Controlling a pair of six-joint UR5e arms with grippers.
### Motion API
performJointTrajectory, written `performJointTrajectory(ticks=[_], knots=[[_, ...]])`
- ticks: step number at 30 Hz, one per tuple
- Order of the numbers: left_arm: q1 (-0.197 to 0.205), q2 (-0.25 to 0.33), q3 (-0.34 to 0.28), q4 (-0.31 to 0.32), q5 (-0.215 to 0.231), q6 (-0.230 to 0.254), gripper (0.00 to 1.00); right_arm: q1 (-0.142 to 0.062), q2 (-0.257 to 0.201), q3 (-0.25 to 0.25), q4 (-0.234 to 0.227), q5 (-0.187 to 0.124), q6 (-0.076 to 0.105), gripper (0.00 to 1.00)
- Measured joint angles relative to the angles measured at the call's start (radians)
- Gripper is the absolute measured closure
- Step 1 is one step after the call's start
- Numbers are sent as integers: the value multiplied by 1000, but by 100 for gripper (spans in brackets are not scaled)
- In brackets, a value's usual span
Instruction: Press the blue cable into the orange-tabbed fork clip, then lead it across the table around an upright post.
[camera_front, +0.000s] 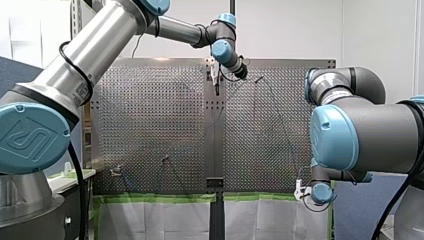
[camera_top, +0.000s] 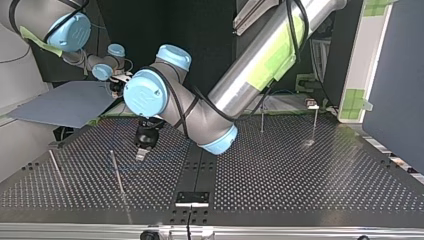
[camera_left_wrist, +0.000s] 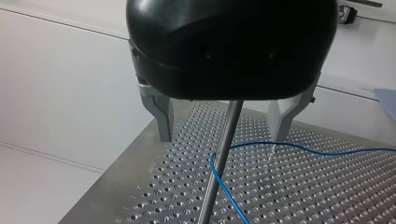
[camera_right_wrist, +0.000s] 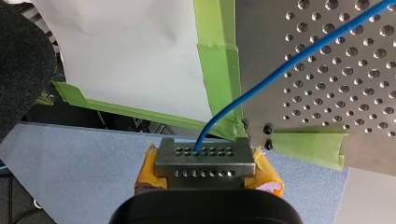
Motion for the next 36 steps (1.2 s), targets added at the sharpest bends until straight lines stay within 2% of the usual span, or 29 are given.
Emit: performJointTrajectory(ticks=[6,10,14,19,24,31,36], knots=[[-3,1,-5,-8,-8,5,0,0,0,0,0,0,0,100],[-11,18,-32,-19,-30,32,0,-2,0,0,0,0,0,100],[-17,49,-65,4,-50,62,0,-5,0,0,1,0,0,100],[-24,97,-114,50,-88,74,0,-8,0,0,2,0,0,100],[-25,142,-159,96,-99,62,0,-7,0,0,4,0,0,100],[-20,216,-234,170,-94,3,0,-5,-1,0,7,-1,-5,100],[-16,262,-279,216,-92,-4,0,-3,-1,0,8,-1,-10,100]])
